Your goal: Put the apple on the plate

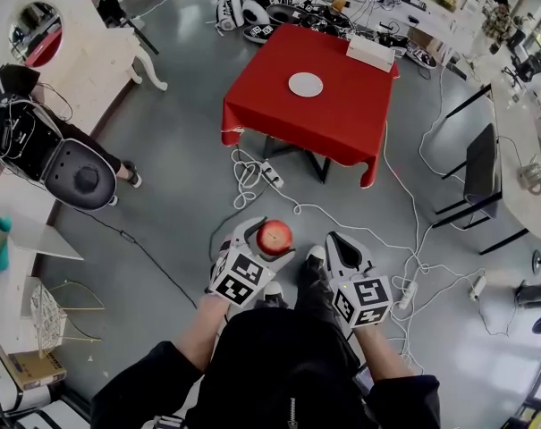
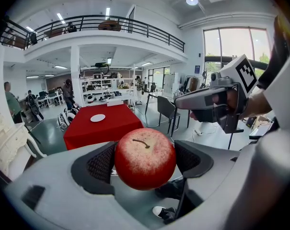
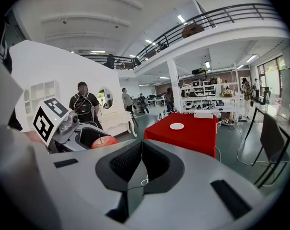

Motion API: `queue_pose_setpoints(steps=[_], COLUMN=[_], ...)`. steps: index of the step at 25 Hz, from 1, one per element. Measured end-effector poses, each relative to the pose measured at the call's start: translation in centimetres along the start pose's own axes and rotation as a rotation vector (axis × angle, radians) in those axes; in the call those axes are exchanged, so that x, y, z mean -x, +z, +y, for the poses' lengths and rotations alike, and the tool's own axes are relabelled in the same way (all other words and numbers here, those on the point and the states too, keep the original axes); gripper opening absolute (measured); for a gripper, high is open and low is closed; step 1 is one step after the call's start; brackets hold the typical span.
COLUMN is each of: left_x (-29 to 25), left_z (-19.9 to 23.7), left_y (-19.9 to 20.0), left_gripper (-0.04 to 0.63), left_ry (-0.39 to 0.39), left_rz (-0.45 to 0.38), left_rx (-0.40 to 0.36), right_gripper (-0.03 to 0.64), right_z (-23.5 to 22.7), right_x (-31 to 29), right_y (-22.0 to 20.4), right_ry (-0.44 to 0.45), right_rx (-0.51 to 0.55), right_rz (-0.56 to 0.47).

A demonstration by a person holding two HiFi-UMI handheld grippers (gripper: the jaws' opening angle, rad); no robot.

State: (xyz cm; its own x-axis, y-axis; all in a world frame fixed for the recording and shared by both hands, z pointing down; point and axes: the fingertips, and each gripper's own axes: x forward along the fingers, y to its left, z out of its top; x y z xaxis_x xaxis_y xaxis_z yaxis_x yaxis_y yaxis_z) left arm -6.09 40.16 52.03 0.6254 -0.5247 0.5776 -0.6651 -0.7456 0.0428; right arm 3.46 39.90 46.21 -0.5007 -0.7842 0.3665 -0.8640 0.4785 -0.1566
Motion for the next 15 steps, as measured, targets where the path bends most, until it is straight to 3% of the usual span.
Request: queue_pose_setpoints(steps=[15], left_x=[-5.0], left_z=[2.9], left_y=[4.0], left_gripper=[0.396], left_ry=[-0.015], left_rz=[0.004], left_rx=[-0.013], right_gripper=[0.011], right_z=[-4.8], right_x=[-3.9], right_y=[2.2], right_ry=[0.008], right_rx=[-0.018], right_rz=[0.012])
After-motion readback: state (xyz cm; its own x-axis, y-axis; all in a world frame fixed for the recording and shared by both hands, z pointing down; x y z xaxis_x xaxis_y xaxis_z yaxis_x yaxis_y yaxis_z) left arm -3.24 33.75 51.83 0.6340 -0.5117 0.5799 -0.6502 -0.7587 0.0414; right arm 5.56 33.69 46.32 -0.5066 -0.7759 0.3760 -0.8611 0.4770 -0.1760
